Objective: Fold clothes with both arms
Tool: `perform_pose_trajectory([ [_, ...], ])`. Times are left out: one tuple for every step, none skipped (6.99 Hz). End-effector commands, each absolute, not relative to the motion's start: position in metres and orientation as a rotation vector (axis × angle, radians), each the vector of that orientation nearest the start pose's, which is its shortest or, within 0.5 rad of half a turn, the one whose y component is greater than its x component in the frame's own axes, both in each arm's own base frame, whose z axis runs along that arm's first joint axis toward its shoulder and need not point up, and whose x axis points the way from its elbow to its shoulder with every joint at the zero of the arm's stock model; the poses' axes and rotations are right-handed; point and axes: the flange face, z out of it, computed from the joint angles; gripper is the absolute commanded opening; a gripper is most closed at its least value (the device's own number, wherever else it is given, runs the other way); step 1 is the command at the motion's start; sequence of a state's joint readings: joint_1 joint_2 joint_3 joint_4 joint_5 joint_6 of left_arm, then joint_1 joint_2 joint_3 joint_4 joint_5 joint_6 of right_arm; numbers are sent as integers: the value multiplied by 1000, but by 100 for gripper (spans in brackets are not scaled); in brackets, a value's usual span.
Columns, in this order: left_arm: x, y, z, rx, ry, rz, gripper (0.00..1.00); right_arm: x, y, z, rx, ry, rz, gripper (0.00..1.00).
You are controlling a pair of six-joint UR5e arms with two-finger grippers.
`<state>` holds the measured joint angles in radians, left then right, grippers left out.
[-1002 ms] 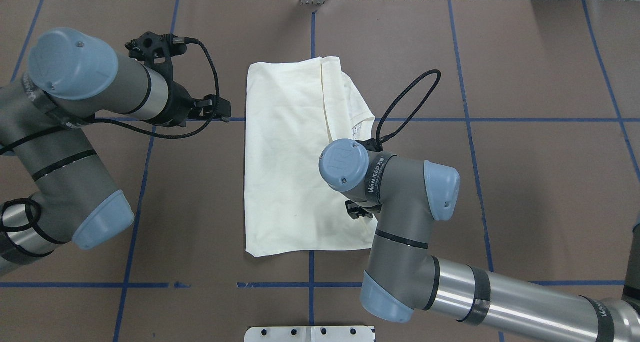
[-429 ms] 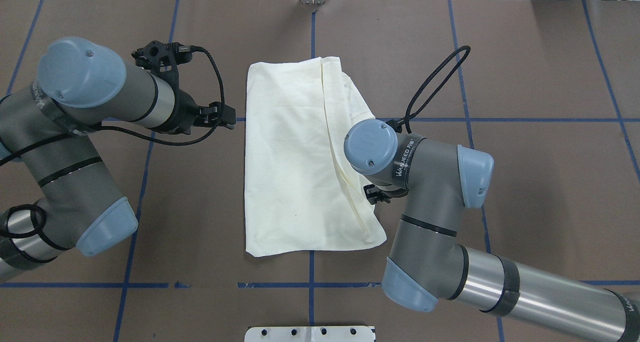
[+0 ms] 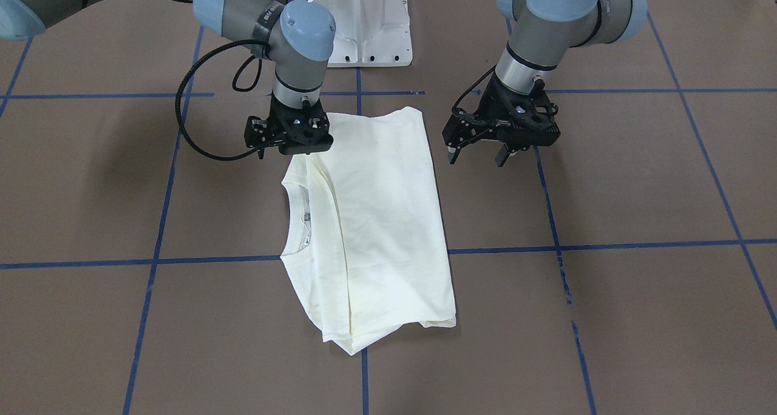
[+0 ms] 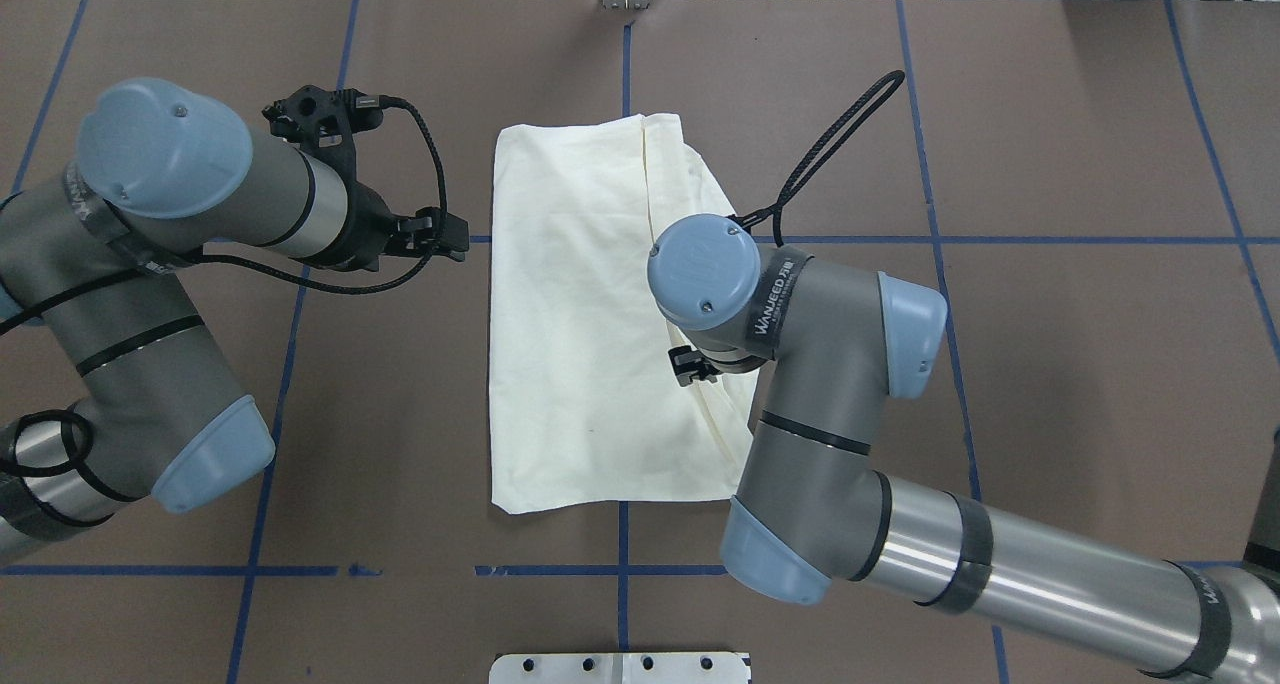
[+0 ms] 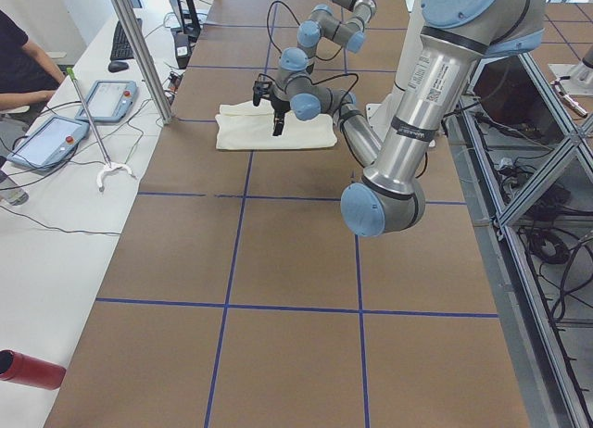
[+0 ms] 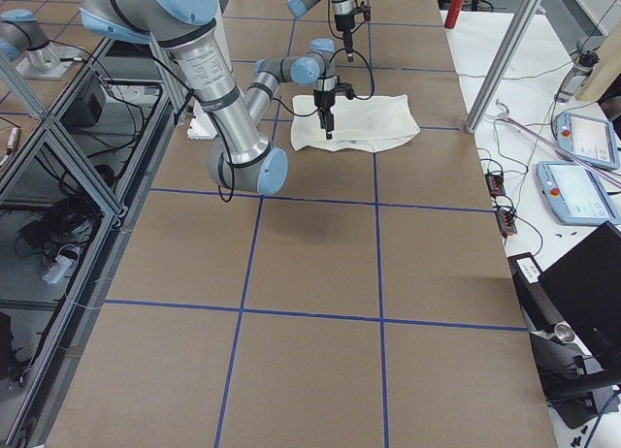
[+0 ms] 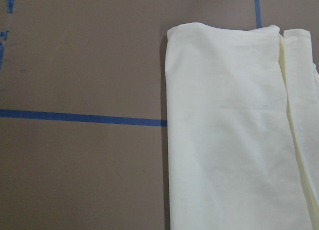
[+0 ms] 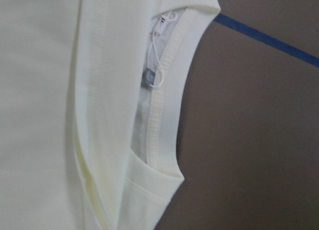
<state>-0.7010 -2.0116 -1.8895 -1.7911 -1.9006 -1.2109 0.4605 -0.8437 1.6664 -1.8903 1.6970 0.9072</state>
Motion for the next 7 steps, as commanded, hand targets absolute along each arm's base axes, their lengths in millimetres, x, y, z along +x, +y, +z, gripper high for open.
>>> perform_pose_trajectory([
  [394,-465,248,229,988,-150,100,-592,-428,220,168,-502,-229,100],
  [394,-465,249,228,987,-150,100,-596,-430,226,161,-492,-227,100],
  [394,-465,250,228,985,-149,100,-598,-430,230,151,-485,-226,100],
  [395,-465,251,225,983,-151,100,-599,-430,235,132,-484,-229,100],
  [395,-466,250,227,986,-150,100,-600,-428,238,110,-492,-234,100],
  [395,-465,251,227,984,-149,100,-601,-427,238,103,-497,-236,100],
  [395,-465,250,228,987,-150,100,-601,-427,239,99,-491,-236,100],
])
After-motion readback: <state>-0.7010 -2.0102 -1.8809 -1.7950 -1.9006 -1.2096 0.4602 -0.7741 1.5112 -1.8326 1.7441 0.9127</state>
